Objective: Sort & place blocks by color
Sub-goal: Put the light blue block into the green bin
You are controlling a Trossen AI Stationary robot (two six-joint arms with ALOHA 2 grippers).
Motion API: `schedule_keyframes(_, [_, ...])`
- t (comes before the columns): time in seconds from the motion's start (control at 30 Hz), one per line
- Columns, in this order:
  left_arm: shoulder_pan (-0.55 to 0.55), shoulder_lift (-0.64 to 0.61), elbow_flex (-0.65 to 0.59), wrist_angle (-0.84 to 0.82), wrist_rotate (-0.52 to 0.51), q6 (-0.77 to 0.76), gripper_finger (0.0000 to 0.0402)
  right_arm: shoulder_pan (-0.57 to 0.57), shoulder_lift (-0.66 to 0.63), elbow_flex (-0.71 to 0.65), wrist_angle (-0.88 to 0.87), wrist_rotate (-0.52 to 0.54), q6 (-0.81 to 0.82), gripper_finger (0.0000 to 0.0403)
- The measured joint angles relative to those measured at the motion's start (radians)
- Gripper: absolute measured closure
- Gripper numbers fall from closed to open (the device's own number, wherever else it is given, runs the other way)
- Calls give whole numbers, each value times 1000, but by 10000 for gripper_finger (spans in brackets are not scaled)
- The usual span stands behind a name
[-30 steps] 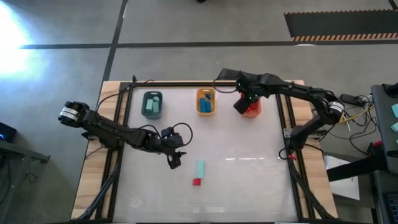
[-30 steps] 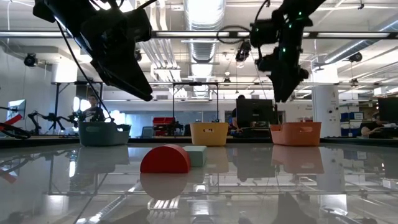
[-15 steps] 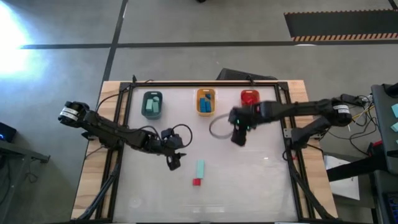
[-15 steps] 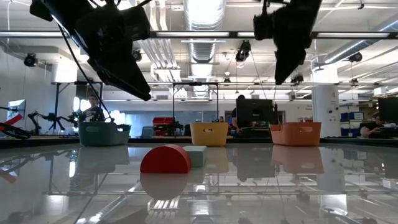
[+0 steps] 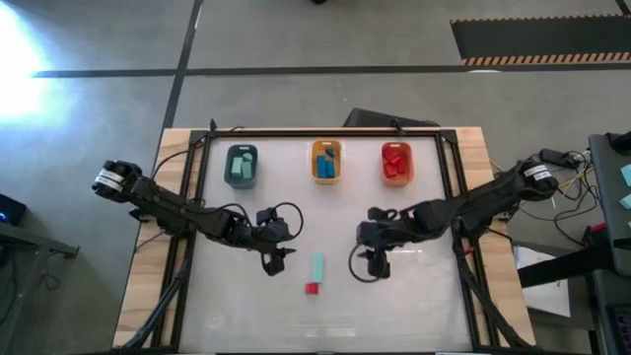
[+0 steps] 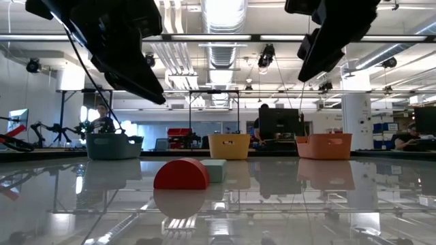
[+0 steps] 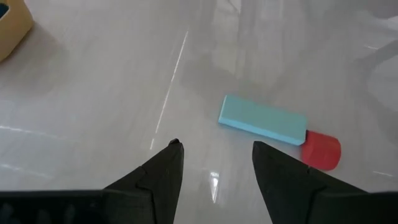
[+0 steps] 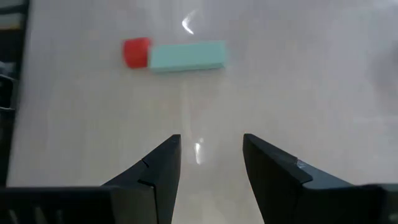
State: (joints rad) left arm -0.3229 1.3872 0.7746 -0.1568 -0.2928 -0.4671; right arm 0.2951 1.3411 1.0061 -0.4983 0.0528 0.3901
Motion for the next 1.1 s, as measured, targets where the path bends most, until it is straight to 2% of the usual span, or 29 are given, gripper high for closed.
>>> schedule_keyframes(0.5, [0, 0, 0, 33, 0, 11, 226, 52, -14, -173, 353, 29, -60, 241])
schedule_keyframes(0.73, [-9, 6, 68, 66, 64, 154, 226, 54, -44, -227, 509, 28, -139, 241])
schedule_keyframes(0.87, [-13, 24, 138, 1, 127, 266, 226, 53, -51, -227, 542, 29, -179, 241])
schedule_keyframes(1.1, [-11, 117, 289, -223, 185, 444, 226, 54, -73, -227, 557, 28, -219, 241])
